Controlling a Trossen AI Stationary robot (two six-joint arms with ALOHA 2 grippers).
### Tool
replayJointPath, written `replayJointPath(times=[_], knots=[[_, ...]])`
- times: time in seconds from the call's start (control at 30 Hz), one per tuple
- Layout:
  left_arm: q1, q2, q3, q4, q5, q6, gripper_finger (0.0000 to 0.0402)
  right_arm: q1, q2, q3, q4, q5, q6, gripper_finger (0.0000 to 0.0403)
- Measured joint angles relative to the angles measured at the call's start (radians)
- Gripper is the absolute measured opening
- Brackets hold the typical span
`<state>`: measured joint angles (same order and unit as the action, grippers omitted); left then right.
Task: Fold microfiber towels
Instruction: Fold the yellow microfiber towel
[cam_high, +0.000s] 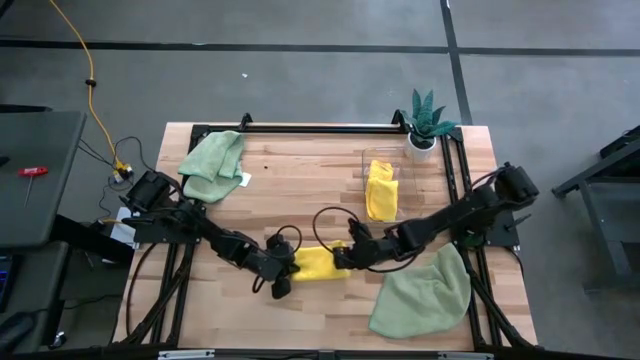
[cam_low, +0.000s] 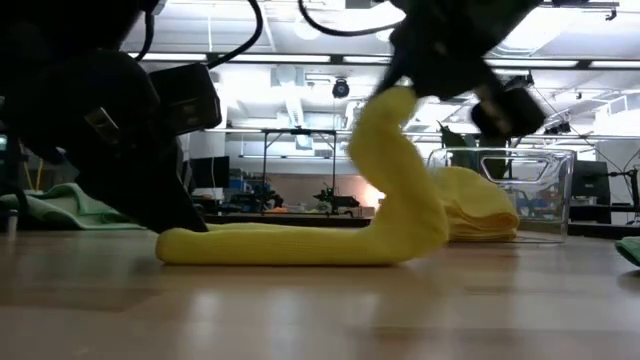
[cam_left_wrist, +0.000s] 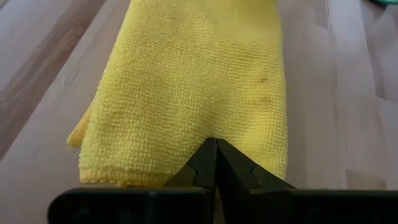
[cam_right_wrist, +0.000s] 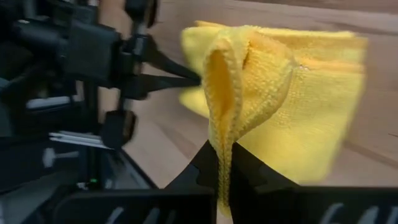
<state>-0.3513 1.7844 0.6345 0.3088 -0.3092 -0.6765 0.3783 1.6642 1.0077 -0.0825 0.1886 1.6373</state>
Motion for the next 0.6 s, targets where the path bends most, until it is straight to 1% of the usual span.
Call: replayJointPath(times=[0.23, 0.4, 0.5, 0.6], knots=[[0.006, 0.001, -0.001, -0.001, -0.002, 0.000, 0.0000, -0.032, 0.072, 0.000, 0.189, -0.005, -0.023, 0.0000], [0.006, 0.001, -0.001, -0.001, -0.005, 0.000, 0.0000, -0.052, 0.108, 0.008, 0.231, -0.030, -0.033, 0.0000], [0.006, 0.001, -0.001, -0.001, -0.005, 0.000, 0.0000, -0.060, 0.152, 0.060, 0.229, -0.061, -0.059, 0.0000], [0.006, 0.001, -0.001, -0.001, -0.005, 0.000, 0.0000, -0.068, 0.207, 0.133, 0.227, -0.071, -0.097, 0.0000]])
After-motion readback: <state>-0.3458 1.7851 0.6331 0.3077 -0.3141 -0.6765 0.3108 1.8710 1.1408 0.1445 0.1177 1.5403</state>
